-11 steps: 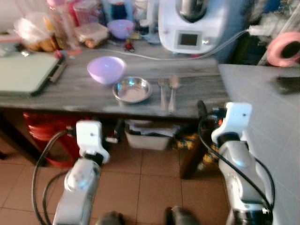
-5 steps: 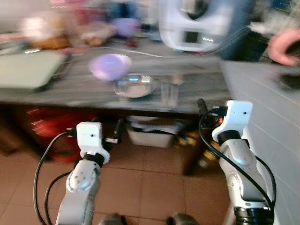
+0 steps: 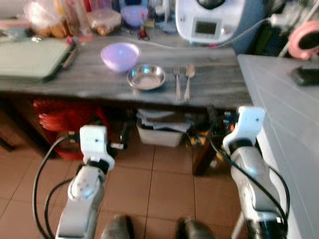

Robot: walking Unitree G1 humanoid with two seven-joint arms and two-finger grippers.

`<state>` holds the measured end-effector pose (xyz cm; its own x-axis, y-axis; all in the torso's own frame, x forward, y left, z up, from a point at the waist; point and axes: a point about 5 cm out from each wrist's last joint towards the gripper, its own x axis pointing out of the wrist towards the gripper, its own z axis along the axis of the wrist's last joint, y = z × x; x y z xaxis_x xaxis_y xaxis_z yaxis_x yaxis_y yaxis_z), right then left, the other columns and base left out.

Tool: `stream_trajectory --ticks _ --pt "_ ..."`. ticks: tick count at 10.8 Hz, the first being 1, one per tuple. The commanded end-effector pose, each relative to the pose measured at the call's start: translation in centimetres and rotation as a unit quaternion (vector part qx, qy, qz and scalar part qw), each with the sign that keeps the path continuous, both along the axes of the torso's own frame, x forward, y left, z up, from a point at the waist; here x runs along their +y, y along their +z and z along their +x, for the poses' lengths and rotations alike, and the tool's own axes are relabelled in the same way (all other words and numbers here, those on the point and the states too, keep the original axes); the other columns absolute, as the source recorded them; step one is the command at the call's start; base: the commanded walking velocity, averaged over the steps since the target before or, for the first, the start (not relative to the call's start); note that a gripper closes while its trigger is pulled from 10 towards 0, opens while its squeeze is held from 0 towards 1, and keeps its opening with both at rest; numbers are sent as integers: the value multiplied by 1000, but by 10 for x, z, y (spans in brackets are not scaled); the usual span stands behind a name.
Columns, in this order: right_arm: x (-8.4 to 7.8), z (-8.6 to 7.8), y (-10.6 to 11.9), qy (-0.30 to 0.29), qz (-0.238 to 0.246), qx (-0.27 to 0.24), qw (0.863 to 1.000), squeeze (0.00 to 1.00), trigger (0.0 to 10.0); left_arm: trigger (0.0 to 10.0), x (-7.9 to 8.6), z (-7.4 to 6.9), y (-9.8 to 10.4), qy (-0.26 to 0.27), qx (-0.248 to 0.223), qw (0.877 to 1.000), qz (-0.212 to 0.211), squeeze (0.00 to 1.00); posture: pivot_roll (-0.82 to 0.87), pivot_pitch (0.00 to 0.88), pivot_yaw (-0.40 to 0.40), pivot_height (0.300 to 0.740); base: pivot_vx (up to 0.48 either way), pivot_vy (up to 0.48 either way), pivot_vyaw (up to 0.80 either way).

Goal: Setting the table

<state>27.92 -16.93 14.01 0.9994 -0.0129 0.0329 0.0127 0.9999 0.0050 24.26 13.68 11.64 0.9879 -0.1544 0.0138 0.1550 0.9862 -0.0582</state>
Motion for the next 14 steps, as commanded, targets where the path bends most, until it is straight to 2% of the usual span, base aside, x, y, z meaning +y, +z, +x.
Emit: stream_trajectory --ticks 1,3,4,6,10,14 --pt "2 1 1 4 3 0 1000 0 10000 10000 4 -1 0 8 3 1000 7 0 -17 80 29 740 0 0 0" --pt "-1 2 3 2 2 1 1000 0 10000 10000 14 0 10 21 -16 1000 15 0 -9 100 16 740 0 0 0" --pt "-2 1 2 5 0 4 1000 0 10000 10000 13 -4 9 17 -16 1000 13 0 -11 105 13 740 0 -266 0" --pt "0 3 3 6 2 3 1000 0 10000 10000 6 -8 7 8 -11 1000 6 0 -14 101 13 740 0 -480 -669" --pt "-4 -1 2 4 -2 7 1000 0 10000 10000 3 -8 3 -2 -3 1000 3 0 -30 88 16 740 0 -480 0" --pt "-5 7 11 5 -9 -10 1000 0 10000 10000 0 -7 2 -6 -4 1000 4 0 -28 81 18 740 0 -445 0"
